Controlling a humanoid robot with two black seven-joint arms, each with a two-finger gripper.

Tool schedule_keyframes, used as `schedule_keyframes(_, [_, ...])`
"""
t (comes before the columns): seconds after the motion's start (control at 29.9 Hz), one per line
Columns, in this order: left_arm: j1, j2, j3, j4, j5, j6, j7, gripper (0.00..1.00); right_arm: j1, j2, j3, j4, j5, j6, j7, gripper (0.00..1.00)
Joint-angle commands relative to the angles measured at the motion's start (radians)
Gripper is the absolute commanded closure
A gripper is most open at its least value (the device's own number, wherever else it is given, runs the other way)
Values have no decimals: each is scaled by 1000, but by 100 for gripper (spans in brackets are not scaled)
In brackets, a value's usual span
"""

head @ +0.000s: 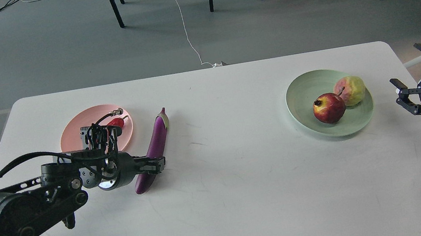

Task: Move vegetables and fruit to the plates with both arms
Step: 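Lift the eggplant onto the pink plate and release it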

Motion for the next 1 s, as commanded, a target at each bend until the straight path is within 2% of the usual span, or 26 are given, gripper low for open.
schedule_keyframes(0.0, [-5, 11, -48, -43, -23, 3, -12, 94, 0, 0, 0, 0, 0, 0, 0, 1])
schedule_keyframes(0.13, [-24, 26, -138, -59, -29, -6, -39, 93, -1, 0, 0, -3, 0, 0, 0, 1])
schedule_keyframes(0.27, [-112, 132, -122, -28, 16, -8, -136, 93, 0, 0, 0, -6, 0, 0, 0, 1])
schedule_keyframes(0.37, [-117, 179, -112, 82, 71, -6, -193, 92, 0, 0, 0, -6, 0, 0, 0, 1])
schedule_keyframes(0.53, [-103, 190, -105, 308, 251, 2, -331, 91, 0, 0, 0, -6, 0, 0, 0, 1])
schedule_keyframes(0.63, [-92, 190, -37, 371, 365, 31, -392, 89, -1, 0, 0, -6, 0, 0, 0, 1])
schedule_keyframes(0.77, [-87, 189, 67, 373, 391, 139, -403, 88, -1, 0, 0, -6, 0, 0, 0, 1])
schedule_keyframes(0.9, [-103, 187, 119, 374, 395, 149, -403, 87, -7, -1, 0, -6, 0, 0, 0, 1])
schedule_keyframes(0.97, [-100, 187, 124, 374, 395, 147, -403, 80, -9, -1, 0, -6, 0, 0, 0, 1])
